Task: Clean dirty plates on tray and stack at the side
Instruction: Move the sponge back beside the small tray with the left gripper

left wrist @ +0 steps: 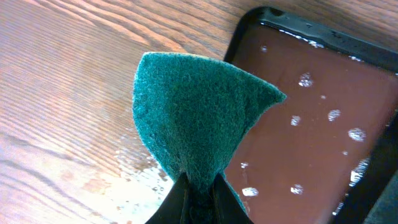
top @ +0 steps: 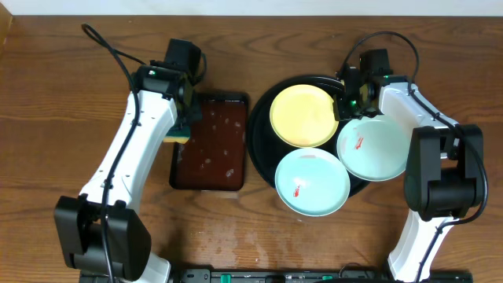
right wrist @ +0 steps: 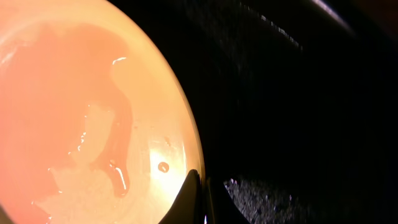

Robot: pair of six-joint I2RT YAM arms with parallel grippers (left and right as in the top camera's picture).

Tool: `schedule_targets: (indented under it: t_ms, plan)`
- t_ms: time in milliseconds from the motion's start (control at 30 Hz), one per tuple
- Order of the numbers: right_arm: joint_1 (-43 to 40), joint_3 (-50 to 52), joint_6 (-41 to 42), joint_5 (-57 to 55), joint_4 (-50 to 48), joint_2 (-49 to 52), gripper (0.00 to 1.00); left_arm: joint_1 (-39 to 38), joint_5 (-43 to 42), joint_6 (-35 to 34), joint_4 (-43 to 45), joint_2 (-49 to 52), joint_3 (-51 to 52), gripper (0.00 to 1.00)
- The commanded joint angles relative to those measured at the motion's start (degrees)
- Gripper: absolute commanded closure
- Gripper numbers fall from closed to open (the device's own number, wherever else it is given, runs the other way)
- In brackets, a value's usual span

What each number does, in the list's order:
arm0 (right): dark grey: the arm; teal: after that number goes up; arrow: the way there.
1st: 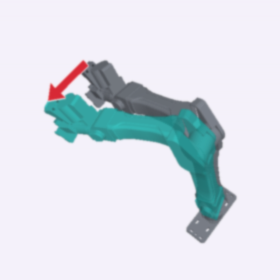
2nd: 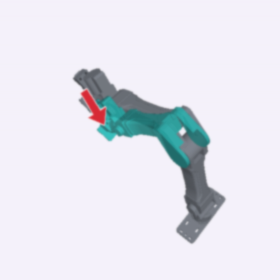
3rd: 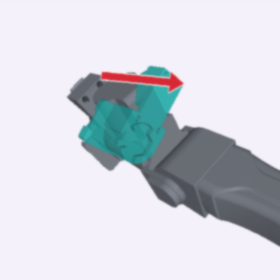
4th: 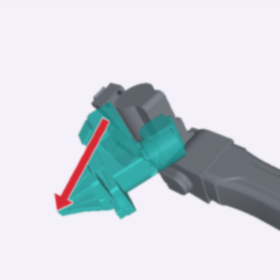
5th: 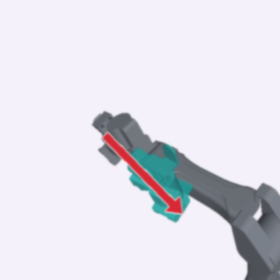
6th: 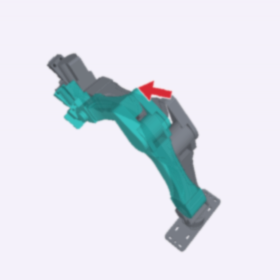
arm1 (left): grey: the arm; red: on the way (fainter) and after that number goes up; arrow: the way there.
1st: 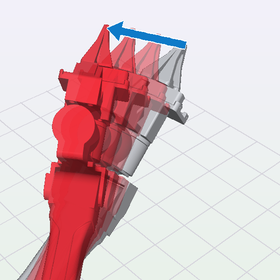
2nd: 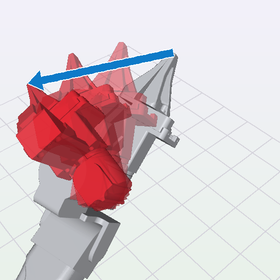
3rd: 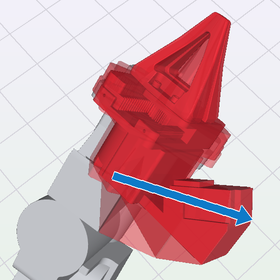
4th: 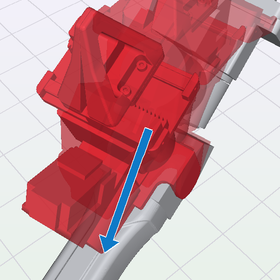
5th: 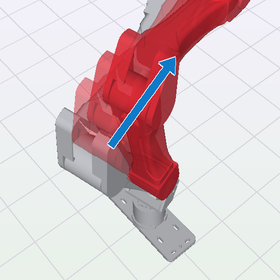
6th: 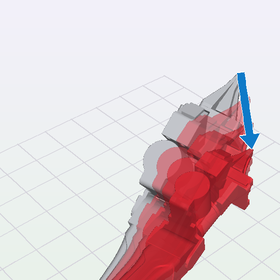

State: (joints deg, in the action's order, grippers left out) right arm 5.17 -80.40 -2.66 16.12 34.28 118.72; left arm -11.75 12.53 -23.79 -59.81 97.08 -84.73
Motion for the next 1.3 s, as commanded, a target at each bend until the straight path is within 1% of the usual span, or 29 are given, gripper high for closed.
schedule_targets:
  t_ms: [0,200,333,600,733,900,933,967,1267]
  plan:
    - [0.50,-2.19,2.93,0.85,1.40,-1.51,0.99,1.20,-3.34,-0.02,0.52,-0.74,0.17,0.92]
    - [0.50,-2.99,4.37,0.85,3.08,-5.33,0.99,1.44,-3.78,0.24,0.76,-1.07,0.17,0.92]
    - [0.50,-2.99,4.66,0.79,3.96,-7.48,0.99,1.44,-6.36,3.21,1.42,-2.51,0.17,0.92]
    - [0.50,-2.99,9.14,0.48,5.44,-8.48,0.99,1.44,-6.58,3.17,1.31,-9.64,0.17,0.92]
    - [0.50,-3.02,11.72,0.52,5.90,-8.57,0.99,1.44,-7.04,2.73,0.90,-13.60,0.17,0.88]
    - [0.50,-3.15,14.23,1.33,7.37,-8.83,0.99,1.44,-7.19,2.73,-0.66,-16.59,0.17,0.89]
    - [0.50,-3.19,14.78,1.36,7.96,-8.92,0.99,1.44,-7.19,2.73,-0.92,-16.87,0.17,0.89]
    - [0.50,-3.19,15.15,1.38,8.48,-9.03,0.99,1.44,-7.19,2.71,-1.16,-17.09,0.17,0.92]
    - [0.57,-3.21,19.45,4.98,9.20,-12.35,0.99,1.44,-7.17,2.73,-1.40,-16.98,0.17,0.93]
